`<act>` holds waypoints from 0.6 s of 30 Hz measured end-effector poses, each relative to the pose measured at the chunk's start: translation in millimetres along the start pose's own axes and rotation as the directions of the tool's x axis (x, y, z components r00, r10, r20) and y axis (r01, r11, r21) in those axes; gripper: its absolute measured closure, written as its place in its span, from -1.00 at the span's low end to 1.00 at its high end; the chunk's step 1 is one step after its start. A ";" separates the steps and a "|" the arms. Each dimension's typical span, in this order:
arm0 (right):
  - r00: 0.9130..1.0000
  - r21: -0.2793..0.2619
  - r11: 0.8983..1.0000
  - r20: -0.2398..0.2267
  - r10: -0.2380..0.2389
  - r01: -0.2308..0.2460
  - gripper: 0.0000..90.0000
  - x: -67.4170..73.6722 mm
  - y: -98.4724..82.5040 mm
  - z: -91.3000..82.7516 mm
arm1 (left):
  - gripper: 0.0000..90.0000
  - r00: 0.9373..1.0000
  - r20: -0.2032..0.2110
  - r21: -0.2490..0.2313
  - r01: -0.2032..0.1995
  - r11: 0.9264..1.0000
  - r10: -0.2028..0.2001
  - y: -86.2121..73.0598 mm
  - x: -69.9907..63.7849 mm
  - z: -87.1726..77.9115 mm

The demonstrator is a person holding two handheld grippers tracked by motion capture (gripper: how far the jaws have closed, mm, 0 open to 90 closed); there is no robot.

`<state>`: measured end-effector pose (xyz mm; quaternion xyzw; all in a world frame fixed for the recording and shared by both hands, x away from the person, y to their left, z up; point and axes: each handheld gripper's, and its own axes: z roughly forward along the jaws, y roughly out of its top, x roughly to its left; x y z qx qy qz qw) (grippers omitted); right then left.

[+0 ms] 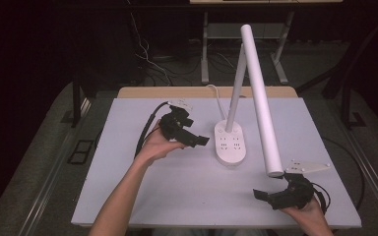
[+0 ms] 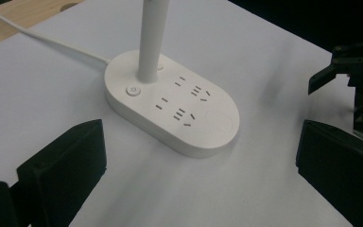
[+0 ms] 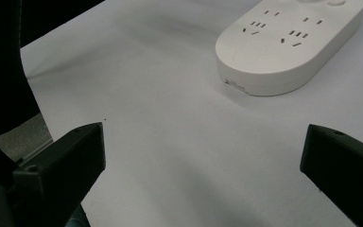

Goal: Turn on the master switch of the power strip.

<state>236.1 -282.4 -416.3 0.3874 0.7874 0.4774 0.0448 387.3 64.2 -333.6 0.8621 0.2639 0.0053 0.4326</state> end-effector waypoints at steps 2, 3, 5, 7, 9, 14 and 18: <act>1.000 -0.001 1.000 -0.001 0.001 -0.001 -1.00 0.2 -0.1 -0.3 | -0.97 1.000 -0.002 0.001 -0.002 1.000 0.002 3.2 0.7 1.6; 1.000 -0.001 1.000 -0.001 0.000 0.000 -1.00 0.2 -0.1 -0.3 | -0.97 1.000 -0.001 0.001 -0.005 1.000 0.005 4.7 1.2 2.2; 1.000 -0.001 1.000 0.000 0.001 -0.001 -1.00 0.2 -0.3 -0.3 | -0.96 1.000 -0.001 0.002 -0.007 1.000 0.007 7.5 1.8 3.7; 1.000 -0.002 1.000 0.000 0.001 -0.001 -1.00 0.4 -0.4 -0.2 | -0.96 1.000 -0.002 0.009 -0.013 1.000 0.013 10.2 3.7 5.1; 1.000 -0.001 1.000 -0.001 -0.001 0.001 -1.00 0.5 -0.5 -0.1 | -0.96 1.000 -0.001 0.010 -0.011 1.000 0.011 12.5 5.5 7.1; 1.000 -0.003 1.000 0.000 0.000 0.000 -0.99 0.0 -0.6 -0.6 | -0.95 1.000 -0.008 0.010 -0.018 1.000 0.018 18.1 11.5 13.0; 1.000 -0.003 1.000 0.000 0.000 0.000 -1.00 -0.1 -0.9 -1.3 | -0.94 1.000 -0.015 0.019 -0.002 1.000 0.002 21.1 16.5 17.3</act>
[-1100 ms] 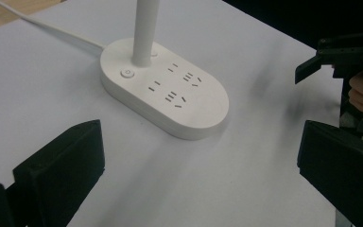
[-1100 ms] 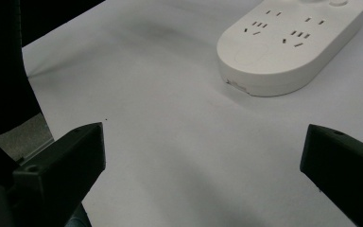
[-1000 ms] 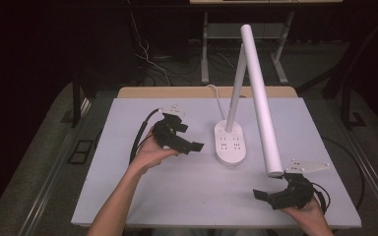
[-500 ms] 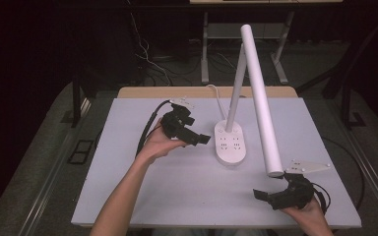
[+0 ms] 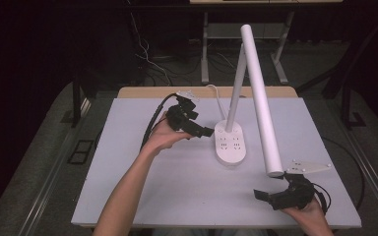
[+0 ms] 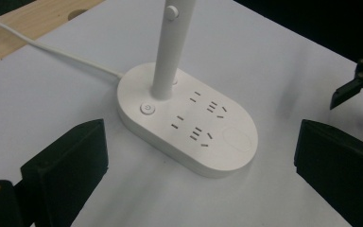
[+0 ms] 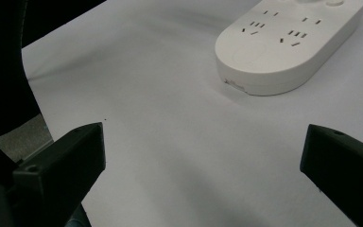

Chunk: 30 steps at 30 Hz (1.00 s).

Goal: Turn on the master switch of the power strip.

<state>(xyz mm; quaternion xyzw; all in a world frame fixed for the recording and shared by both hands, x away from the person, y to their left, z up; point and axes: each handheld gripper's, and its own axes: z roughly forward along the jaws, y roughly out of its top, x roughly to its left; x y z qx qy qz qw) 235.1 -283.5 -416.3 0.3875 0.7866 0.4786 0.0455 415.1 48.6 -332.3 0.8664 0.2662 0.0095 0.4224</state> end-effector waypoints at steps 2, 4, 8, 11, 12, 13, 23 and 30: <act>1.000 0.001 1.000 -0.001 0.000 0.000 -1.00 0.1 0.0 0.0 | -0.94 1.000 -0.005 -0.003 0.004 1.000 -0.004 1.1 2.5 2.3; 1.000 0.001 1.000 -0.004 -0.003 0.003 -1.00 0.1 0.0 0.1 | -0.91 1.000 -0.009 -0.015 0.003 1.000 -0.003 1.7 3.6 4.8; 1.000 0.003 1.000 -0.006 -0.001 0.001 -0.99 1.7 -0.5 0.7 | -0.84 1.000 -0.015 -0.008 -0.010 1.000 0.010 2.2 7.2 10.9; 1.000 0.003 1.000 -0.010 -0.001 0.001 -1.00 3.1 -0.8 0.9 | -0.78 1.000 -0.020 -0.002 -0.004 1.000 0.004 2.2 10.0 16.0; 1.000 0.002 1.000 -0.010 -0.002 0.002 -1.00 3.4 -0.8 1.1 | -0.77 1.000 -0.022 0.006 -0.010 1.000 0.010 2.4 11.6 17.2; 1.000 0.002 1.000 -0.011 -0.002 0.002 -1.00 3.7 -0.8 1.1 | -0.75 1.000 -0.027 0.000 -0.006 1.000 0.006 2.3 12.5 18.8; 1.000 0.004 1.000 -0.013 -0.001 0.001 -1.00 4.5 -1.0 1.9 | -0.57 0.999 -0.034 -0.015 0.005 1.000 -0.005 4.1 22.8 29.6; 1.000 -0.001 1.000 -0.015 0.005 -0.005 -1.00 3.5 -1.4 0.8 | -0.40 0.999 -0.050 0.003 0.007 1.000 -0.006 2.3 23.7 43.1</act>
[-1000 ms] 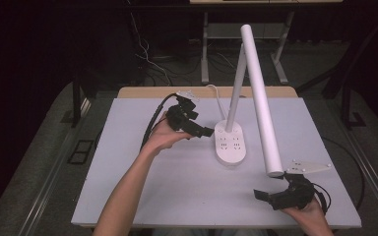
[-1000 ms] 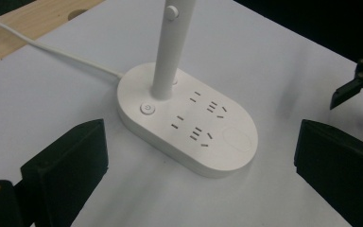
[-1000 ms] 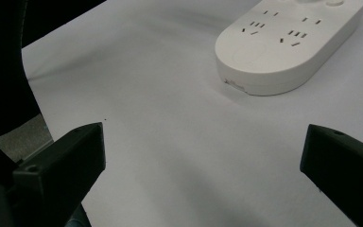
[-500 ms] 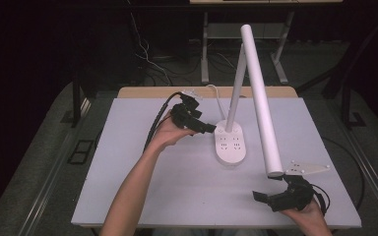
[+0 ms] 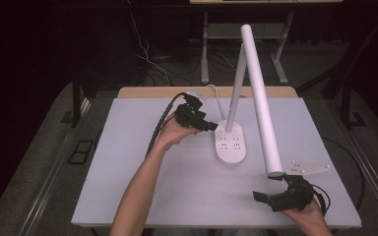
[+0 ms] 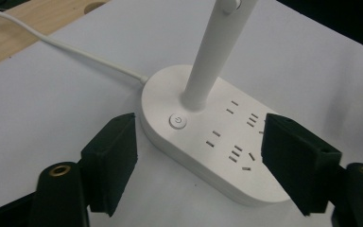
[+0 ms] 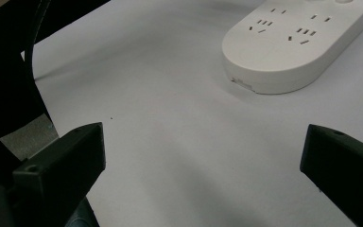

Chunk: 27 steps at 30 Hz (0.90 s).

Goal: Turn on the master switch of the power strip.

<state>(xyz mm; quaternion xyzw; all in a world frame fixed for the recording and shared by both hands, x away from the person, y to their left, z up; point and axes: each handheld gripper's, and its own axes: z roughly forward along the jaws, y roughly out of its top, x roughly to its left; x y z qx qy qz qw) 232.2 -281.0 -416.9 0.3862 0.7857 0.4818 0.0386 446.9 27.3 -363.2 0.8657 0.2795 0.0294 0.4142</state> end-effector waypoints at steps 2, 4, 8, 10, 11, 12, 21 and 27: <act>1.000 0.000 1.000 0.001 0.002 -0.002 -1.00 -0.1 -0.2 -0.4 | -0.34 1.000 0.002 0.007 -0.004 1.000 0.004 -0.5 0.5 3.1; 1.000 -0.004 1.000 0.001 0.000 0.000 -1.00 -0.8 -0.5 -0.3 | -0.28 1.000 0.000 0.003 0.001 1.000 -0.001 -1.0 0.3 6.4; 1.000 -0.002 1.000 0.003 0.008 -0.008 -0.99 -2.5 -0.6 -1.1 | -0.14 1.000 0.012 -0.006 0.010 1.000 -0.010 -1.6 1.6 11.7; 1.000 -0.005 1.000 0.003 0.010 -0.010 -1.00 -2.8 -0.7 -1.5 | -0.07 1.000 0.016 -0.011 0.017 1.000 -0.017 -2.2 2.1 15.4; 1.000 -0.005 1.000 0.002 0.012 -0.012 -1.00 -2.8 -0.7 -1.6 | -0.04 1.000 0.020 -0.010 0.020 1.000 -0.020 -2.4 2.4 17.1; 1.000 -0.005 1.000 0.002 0.013 -0.013 -1.00 -2.8 -0.6 -1.6 | 0.00 1.000 0.020 -0.002 0.012 1.000 -0.012 -2.8 3.6 18.6; 1.000 -0.002 1.000 0.002 0.015 -0.015 -1.00 -4.3 -1.2 -1.0 | 0.36 0.997 0.040 -0.012 0.072 0.997 -0.071 -6.5 7.7 31.7; 1.000 -0.001 1.000 0.002 0.022 -0.022 -1.00 -5.6 -1.4 -1.2 | 0.59 0.991 0.049 -0.047 0.128 0.991 -0.126 -8.8 12.5 37.7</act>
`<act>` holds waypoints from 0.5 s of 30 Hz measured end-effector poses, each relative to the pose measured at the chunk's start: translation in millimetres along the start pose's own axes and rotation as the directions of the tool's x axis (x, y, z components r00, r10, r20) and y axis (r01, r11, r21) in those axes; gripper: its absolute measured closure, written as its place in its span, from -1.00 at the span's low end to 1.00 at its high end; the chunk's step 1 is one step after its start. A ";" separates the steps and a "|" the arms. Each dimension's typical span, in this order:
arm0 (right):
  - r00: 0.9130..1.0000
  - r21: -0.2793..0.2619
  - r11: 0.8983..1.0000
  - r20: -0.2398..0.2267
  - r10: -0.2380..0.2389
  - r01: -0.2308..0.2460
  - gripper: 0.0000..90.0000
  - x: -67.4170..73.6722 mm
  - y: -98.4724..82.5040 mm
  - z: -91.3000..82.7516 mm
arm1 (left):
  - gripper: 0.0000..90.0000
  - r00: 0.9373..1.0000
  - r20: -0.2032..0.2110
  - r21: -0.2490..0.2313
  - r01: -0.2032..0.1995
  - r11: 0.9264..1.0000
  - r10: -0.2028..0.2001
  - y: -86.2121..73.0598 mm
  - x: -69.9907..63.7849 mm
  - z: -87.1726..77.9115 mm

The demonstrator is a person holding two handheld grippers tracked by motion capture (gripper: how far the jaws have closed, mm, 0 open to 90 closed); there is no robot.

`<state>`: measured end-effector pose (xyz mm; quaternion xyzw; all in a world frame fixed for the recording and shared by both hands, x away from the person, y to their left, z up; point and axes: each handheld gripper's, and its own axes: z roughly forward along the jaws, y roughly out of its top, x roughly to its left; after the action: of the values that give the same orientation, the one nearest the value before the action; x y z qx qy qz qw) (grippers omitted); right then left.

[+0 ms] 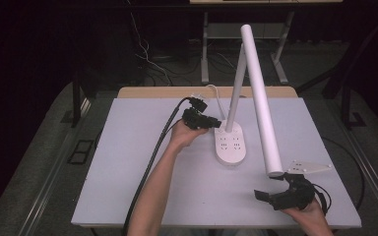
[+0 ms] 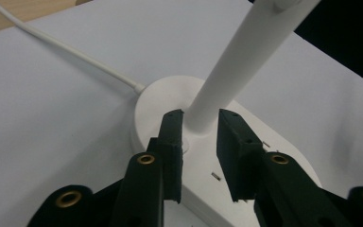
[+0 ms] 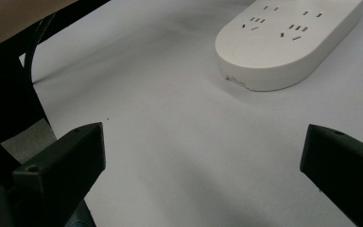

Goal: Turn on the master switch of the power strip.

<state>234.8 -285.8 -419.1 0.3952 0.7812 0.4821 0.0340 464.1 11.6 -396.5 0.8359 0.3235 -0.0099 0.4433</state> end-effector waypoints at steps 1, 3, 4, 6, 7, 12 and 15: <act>1.000 -0.001 1.000 0.000 0.003 -0.003 -1.00 -0.2 0.0 -0.3 | 0.62 1.000 0.002 0.002 -0.004 1.000 0.004 -0.4 0.7 0.8; 1.000 -0.005 1.000 -0.001 0.007 -0.007 -0.99 -0.4 -0.1 -0.5 | 0.69 1.000 0.007 -0.005 0.001 1.000 0.000 -1.9 1.2 5.0; 1.000 -0.006 1.000 -0.002 0.006 -0.006 -1.00 -0.7 -0.2 -0.5 | 0.72 1.000 0.011 -0.005 0.007 1.000 -0.007 -2.4 1.2 6.9; 1.000 -0.005 1.000 -0.003 0.008 -0.009 -0.99 -0.7 -0.3 -0.7 | 0.78 1.000 0.013 -0.009 0.010 1.000 -0.010 -3.6 1.3 10.9; 1.000 -0.005 1.000 -0.003 0.008 -0.008 -1.00 -0.7 -0.3 -0.7 | 0.80 1.000 0.014 -0.017 0.026 1.000 -0.026 -4.4 0.3 14.5; 1.000 -0.003 1.000 -0.002 0.008 -0.008 -1.00 -1.5 -0.3 -1.7 | 0.96 1.000 0.007 -0.006 0.024 1.000 -0.024 -7.4 1.4 23.1; 1.000 -0.005 1.000 -0.001 0.011 -0.011 -1.00 -1.7 -0.5 -2.1 | 0.99 1.000 0.003 0.001 0.026 1.000 -0.026 -8.5 2.2 26.3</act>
<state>234.7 -288.6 -418.9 0.3989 0.7778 0.4846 0.0321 468.3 -3.5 -419.4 0.8318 0.3337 -0.0173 0.4432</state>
